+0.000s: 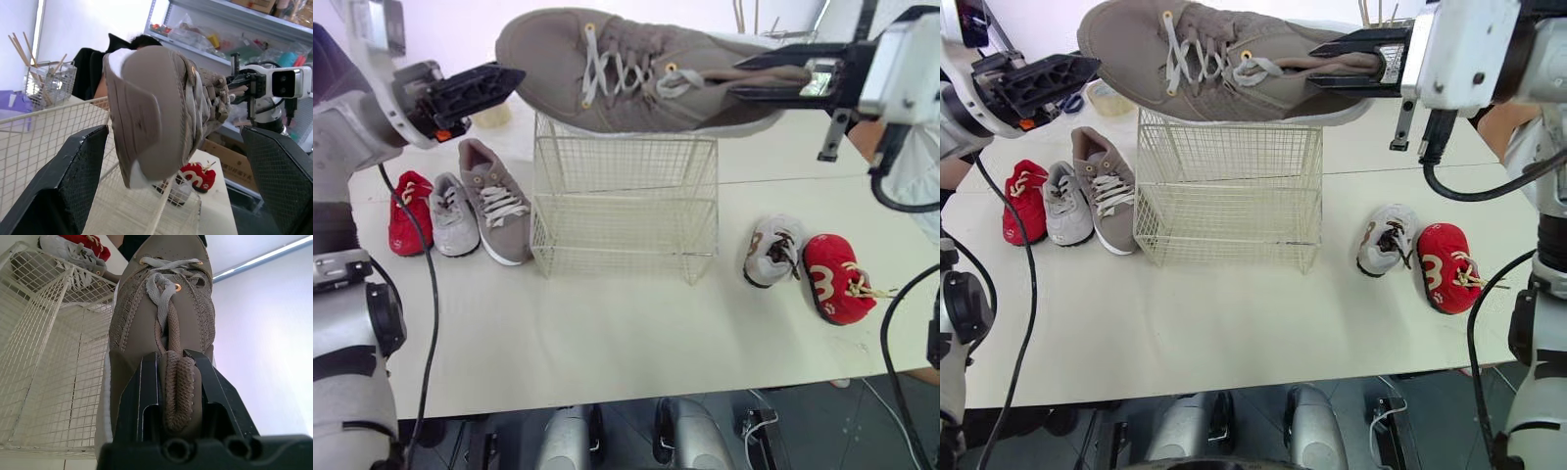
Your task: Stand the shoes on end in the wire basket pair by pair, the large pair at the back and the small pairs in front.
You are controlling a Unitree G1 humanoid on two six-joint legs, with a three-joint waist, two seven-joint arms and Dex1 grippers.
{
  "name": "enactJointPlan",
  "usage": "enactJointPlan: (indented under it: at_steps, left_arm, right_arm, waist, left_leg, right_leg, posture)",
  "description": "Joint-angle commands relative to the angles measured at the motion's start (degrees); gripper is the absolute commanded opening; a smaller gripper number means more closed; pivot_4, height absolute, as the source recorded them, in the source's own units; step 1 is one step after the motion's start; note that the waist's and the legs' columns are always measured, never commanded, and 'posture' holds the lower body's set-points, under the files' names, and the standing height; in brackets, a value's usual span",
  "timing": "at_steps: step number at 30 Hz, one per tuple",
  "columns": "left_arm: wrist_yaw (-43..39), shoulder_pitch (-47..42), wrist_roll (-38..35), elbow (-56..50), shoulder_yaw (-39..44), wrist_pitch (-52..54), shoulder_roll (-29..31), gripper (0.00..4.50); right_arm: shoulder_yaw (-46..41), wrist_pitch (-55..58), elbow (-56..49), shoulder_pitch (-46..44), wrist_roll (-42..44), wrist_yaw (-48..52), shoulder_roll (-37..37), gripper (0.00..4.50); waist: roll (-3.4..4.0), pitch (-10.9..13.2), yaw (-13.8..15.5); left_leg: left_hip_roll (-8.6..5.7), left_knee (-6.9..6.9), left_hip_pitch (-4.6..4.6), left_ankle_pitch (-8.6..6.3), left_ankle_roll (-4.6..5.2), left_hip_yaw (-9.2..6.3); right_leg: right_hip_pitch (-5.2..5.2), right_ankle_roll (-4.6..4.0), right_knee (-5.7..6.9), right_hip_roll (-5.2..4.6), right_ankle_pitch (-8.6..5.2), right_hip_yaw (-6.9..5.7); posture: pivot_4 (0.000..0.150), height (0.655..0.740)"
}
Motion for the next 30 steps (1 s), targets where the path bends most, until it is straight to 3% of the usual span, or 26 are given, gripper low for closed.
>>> enactJointPlan:
  at_steps: [1, 7, 10, 15, 17, 19, 24, 25, 30]
  left_arm:
    - [0.0, -3.0, 0.6, 0.0, 0.3, 0.2, 0.0, 4.5]
    - [-1.7, -2.5, 2.8, -0.4, -1.8, -0.4, -0.7, 4.5]
    - [-1.7, -2.6, 3.8, -0.1, -2.1, -0.9, -1.5, 3.66]
    - [-1.6, -2.6, 6.3, 0.2, -3.0, -2.4, -3.0, 1.25]
    - [-1.7, -2.7, 6.7, 0.2, -2.7, -2.2, -3.5, 0.54]
    - [-1.4, -2.8, 6.7, 0.1, -1.9, -1.8, -4.1, 0.3]
    - [0.3, -2.7, 5.2, -0.4, 0.9, -0.5, -5.6, 0.3]
    - [1.2, -2.7, 4.8, -0.4, 1.8, -0.2, -6.0, 0.3]
    - [7.9, -2.5, 0.4, -0.8, 9.1, 3.3, -8.8, 0.3]
  right_arm:
    - [-1.1, -3.6, -0.7, -0.9, -0.5, 0.0, 0.4, 0.22]
    - [-0.3, -7.0, -0.5, -1.4, -1.7, 1.3, 0.8, 0.22]
    - [0.1, -7.1, -1.6, -2.0, -1.6, 1.8, 1.3, 0.22]
    - [0.1, -5.8, -3.3, -3.0, -1.0, 2.0, 1.8, 0.22]
    - [0.0, -5.2, -3.7, -3.2, -0.9, 2.0, 1.9, 0.22]
    - [-0.2, -4.4, -4.0, -3.4, -1.0, 1.8, 2.0, 0.22]
    - [-1.7, 2.1, -4.7, -3.4, 0.8, 0.5, 1.6, 0.22]
    - [-2.2, 5.3, -5.3, -3.5, 2.0, 0.3, 1.4, 1.21]
    - [-6.4, 24.5, -4.8, -6.1, 10.1, -2.5, -1.3, 3.72]
  waist:
    - [0.0, 0.0, 0.0]
    - [0.0, 0.0, 0.0]
    - [0.0, 0.0, 0.0]
    - [0.0, 0.0, 0.1]
    - [0.0, 0.0, 0.1]
    - [-0.01, 0.0, 0.1]
    - [-0.01, 0.0, 0.1]
    - [-0.01, 0.0, 0.1]
    - [-0.02, 0.0, 0.2]
  left_leg:
    - [0.0, 0.0, 0.0, 0.01, -0.01, 0.0]
    - [0.0, 0.01, 0.01, 0.01, -0.01, 0.01]
    - [0.0, 0.01, 0.01, 0.01, -0.01, 0.01]
    - [0.0, 0.01, 0.01, 0.01, -0.01, 0.02]
    - [0.0, 0.01, 0.01, 0.01, -0.01, 0.02]
    - [0.0, 0.02, 0.01, 0.01, -0.01, 0.02]
    - [0.0, 0.02, 0.01, 0.01, -0.01, 0.02]
    - [0.0, 0.02, 0.01, 0.01, -0.01, 0.02]
    - [0.01, 0.1, 0.0, 0.01, -0.01, -0.02]
  right_leg:
    - [0.0, 0.0, 0.01, 0.0, 0.0, 0.0]
    - [0.0, 0.0, 0.01, 0.0, 0.0, 0.01]
    - [0.0, 0.0, 0.02, 0.0, 0.0, 0.01]
    - [0.0, 0.0, 0.03, 0.0, 0.0, 0.01]
    - [0.0, 0.0, 0.03, 0.0, 0.0, 0.01]
    - [0.0, 0.0, 0.03, 0.0, 0.0, 0.01]
    - [0.0, 0.0, 0.04, 0.0, 0.0, 0.01]
    - [0.0, 0.0, 0.04, 0.0, 0.0, 0.02]
    - [0.01, -0.01, 0.07, -0.02, 0.01, 0.01]
  posture:
    - [0.15, 0.74]
    - [0.15, 0.74]
    - [0.15, 0.74]
    - [0.15, 0.74]
    - [0.15, 0.74]
    - [0.15, 0.74]
    - [0.15, 0.74]
    - [0.15, 0.74]
    - [0.15, 0.74]
